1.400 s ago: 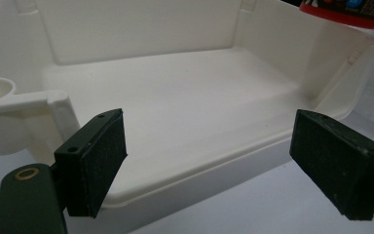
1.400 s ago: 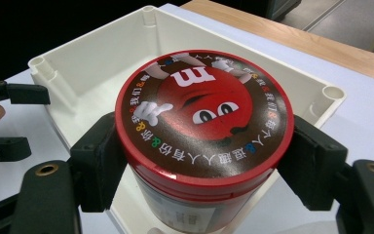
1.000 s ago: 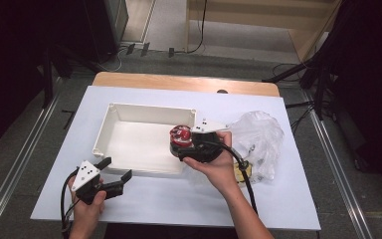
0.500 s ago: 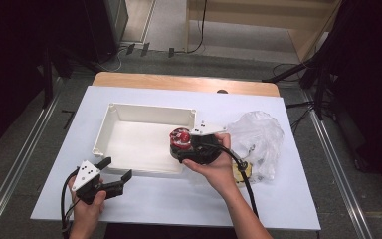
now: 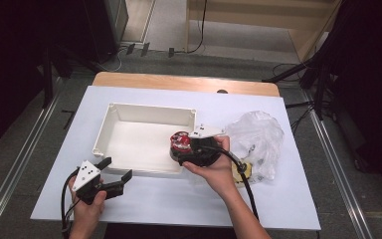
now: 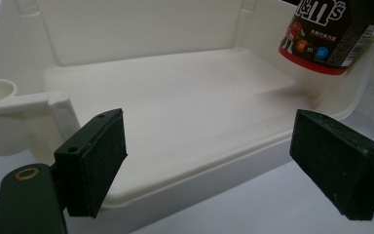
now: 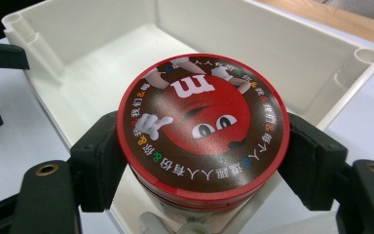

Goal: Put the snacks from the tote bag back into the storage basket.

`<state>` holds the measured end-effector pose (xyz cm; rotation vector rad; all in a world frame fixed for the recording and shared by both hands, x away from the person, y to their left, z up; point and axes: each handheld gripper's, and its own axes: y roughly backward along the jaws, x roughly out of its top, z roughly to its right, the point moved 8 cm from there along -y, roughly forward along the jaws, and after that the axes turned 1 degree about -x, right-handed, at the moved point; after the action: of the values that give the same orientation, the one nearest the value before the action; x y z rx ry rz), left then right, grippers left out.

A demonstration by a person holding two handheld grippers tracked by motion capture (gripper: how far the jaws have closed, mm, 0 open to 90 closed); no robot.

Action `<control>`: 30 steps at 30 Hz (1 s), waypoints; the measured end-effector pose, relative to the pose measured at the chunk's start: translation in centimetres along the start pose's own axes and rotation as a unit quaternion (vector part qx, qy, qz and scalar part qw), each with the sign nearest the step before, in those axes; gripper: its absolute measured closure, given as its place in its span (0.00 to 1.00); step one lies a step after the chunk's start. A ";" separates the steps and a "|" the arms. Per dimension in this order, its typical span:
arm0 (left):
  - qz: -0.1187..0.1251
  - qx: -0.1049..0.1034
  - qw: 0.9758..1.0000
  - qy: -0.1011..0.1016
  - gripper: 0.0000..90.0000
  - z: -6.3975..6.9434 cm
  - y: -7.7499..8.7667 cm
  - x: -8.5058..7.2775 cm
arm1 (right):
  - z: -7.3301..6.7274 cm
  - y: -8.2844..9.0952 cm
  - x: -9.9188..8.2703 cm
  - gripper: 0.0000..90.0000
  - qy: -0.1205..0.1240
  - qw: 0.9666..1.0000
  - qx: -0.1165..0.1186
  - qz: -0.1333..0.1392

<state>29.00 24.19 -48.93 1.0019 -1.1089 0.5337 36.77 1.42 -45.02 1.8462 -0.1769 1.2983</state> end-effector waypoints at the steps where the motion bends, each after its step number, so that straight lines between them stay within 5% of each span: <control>1: 0.000 0.000 1.000 0.000 0.15 0.0 0.0 0.0 | 0.0 -0.1 -0.1 0.29 0.000 1.000 0.000 -0.001; 23: 0.000 0.001 1.000 -0.001 0.15 0.0 0.0 0.0 | -0.2 -0.8 -0.8 0.29 0.014 1.000 0.003 -0.012; 24: 0.000 0.001 1.000 -0.001 0.15 0.0 0.0 0.0 | -0.1 -0.7 -0.8 0.30 0.014 1.000 0.001 -0.011; 26: 0.000 0.001 1.000 -0.002 0.15 0.0 0.0 0.0 | 0.0 -0.4 -0.6 0.60 0.010 1.000 -0.006 0.008; 30: -0.001 0.001 1.000 -0.002 0.15 0.0 0.0 0.0 | 0.6 0.2 0.0 0.56 -0.008 1.000 -0.002 0.027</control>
<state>29.00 24.15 -48.95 1.0057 -1.1106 0.5329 37.04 0.89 -44.96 1.8613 -0.2403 1.3193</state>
